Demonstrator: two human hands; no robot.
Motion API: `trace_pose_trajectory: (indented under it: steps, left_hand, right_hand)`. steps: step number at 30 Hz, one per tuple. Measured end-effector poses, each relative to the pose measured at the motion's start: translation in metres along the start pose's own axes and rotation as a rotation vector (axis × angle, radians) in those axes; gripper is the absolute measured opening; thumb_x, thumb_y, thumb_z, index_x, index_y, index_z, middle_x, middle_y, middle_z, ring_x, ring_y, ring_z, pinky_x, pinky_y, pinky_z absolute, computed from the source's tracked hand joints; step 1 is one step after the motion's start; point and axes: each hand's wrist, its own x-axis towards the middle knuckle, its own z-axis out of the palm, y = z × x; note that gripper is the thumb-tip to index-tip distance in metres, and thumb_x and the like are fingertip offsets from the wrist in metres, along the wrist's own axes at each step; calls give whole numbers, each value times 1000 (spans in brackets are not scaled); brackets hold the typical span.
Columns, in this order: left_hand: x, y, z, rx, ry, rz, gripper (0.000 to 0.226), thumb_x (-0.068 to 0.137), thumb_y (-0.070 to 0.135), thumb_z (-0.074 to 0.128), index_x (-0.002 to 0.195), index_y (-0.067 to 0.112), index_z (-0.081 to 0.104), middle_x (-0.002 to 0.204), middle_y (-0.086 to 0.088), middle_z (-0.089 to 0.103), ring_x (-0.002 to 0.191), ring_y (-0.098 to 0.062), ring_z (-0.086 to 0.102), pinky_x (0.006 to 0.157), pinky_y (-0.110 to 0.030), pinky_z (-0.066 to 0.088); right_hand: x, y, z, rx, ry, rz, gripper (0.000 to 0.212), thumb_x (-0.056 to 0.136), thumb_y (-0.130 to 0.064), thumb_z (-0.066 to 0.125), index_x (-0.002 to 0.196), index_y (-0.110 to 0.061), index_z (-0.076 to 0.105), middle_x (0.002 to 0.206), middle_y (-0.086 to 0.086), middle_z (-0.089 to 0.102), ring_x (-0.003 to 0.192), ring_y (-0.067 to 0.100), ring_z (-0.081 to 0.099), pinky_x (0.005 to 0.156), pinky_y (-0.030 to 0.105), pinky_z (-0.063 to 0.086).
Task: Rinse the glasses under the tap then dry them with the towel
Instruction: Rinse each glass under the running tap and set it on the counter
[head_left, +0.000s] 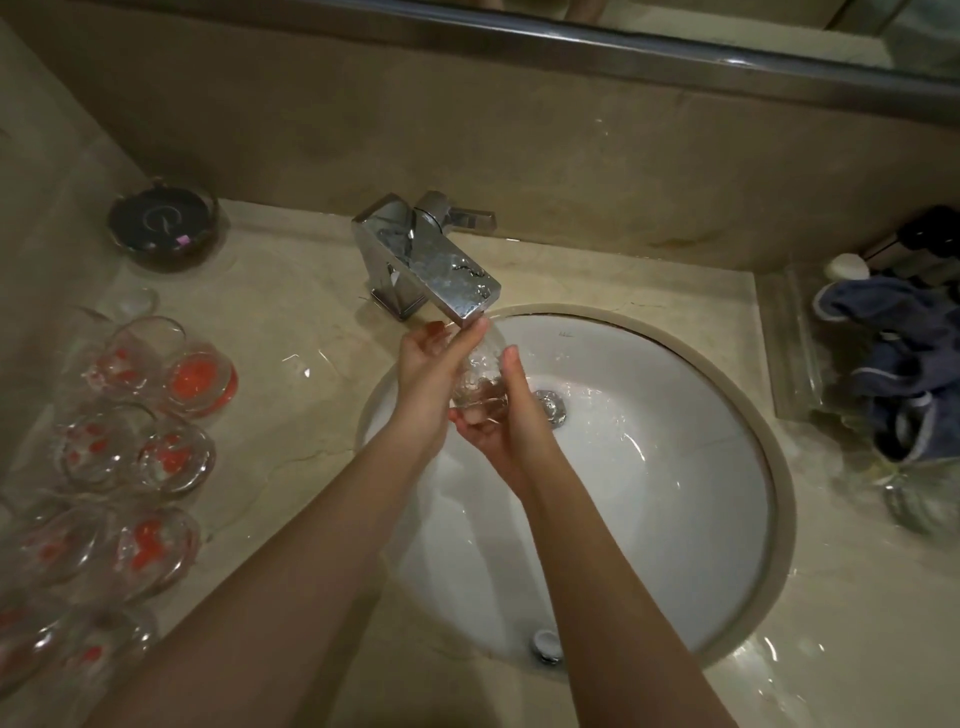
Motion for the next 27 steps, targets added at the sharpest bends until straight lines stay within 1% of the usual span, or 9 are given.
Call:
trace_pose_trajectory:
  steps: [2,4,7,10,15,18,21,23,27]
  left_hand:
    - [0,-5,-2,-20,-2,-27,58,73,40,81,121,16,58,114,-8,70,98,-22,70,62,-24,54]
    - [3,-10,-5,52,-28,-10,44,78,43,77,112,18,66,110,-11,72,94,-23,71,62,-25,54]
    - [4,-15,-5,76,-42,8,70,65,53,81,116,9,64,106,-12,70,85,-23,71,62,-28,54]
    - [5,-21,-3,118,-30,14,61,64,51,80,109,12,66,96,-11,72,86,-28,72,72,-37,57]
    - [7,-24,-8,72,-79,-67,35,85,44,70,103,14,72,93,-5,76,87,-23,73,77,-33,56]
    - [5,-23,-6,84,-60,-69,28,90,39,66,100,14,72,95,-7,76,89,-22,73,83,-34,57]
    - [4,-25,-4,105,-41,-40,32,92,37,63,110,11,68,106,-13,73,95,-25,72,89,-40,57]
    - [2,-28,-3,137,-63,12,32,95,32,61,115,8,63,103,-11,73,89,-19,73,76,-31,59]
    - [1,-30,-3,112,-92,8,40,88,43,67,112,12,65,100,-7,74,92,-20,72,74,-31,53]
  right_hand:
    - [3,3,4,31,27,46,55,97,-58,39,92,-11,69,65,7,62,61,18,58,68,27,46]
    - [4,5,1,7,34,72,55,98,-57,37,94,-9,65,68,6,64,60,18,58,66,27,46]
    - [7,14,-5,-144,91,-9,57,89,-65,49,96,-10,63,82,6,69,70,17,67,72,31,54]
    - [10,22,-3,-202,116,-45,94,64,-84,62,121,-9,58,113,12,69,94,22,72,76,37,59]
    - [14,10,0,119,44,50,71,90,-72,34,107,-13,69,109,13,69,99,25,65,89,37,50]
    - [18,8,-1,218,35,98,71,90,-71,37,111,-11,68,113,12,69,113,26,63,106,42,44]
    - [16,12,5,117,104,15,77,75,-72,62,119,-9,62,116,14,69,107,27,67,96,49,52]
    - [15,13,4,83,124,-23,93,62,-67,77,129,-8,51,121,17,65,103,29,70,78,45,58]
    - [18,10,-2,-37,101,-66,65,75,-62,68,117,-12,60,111,9,71,95,23,72,77,39,57]
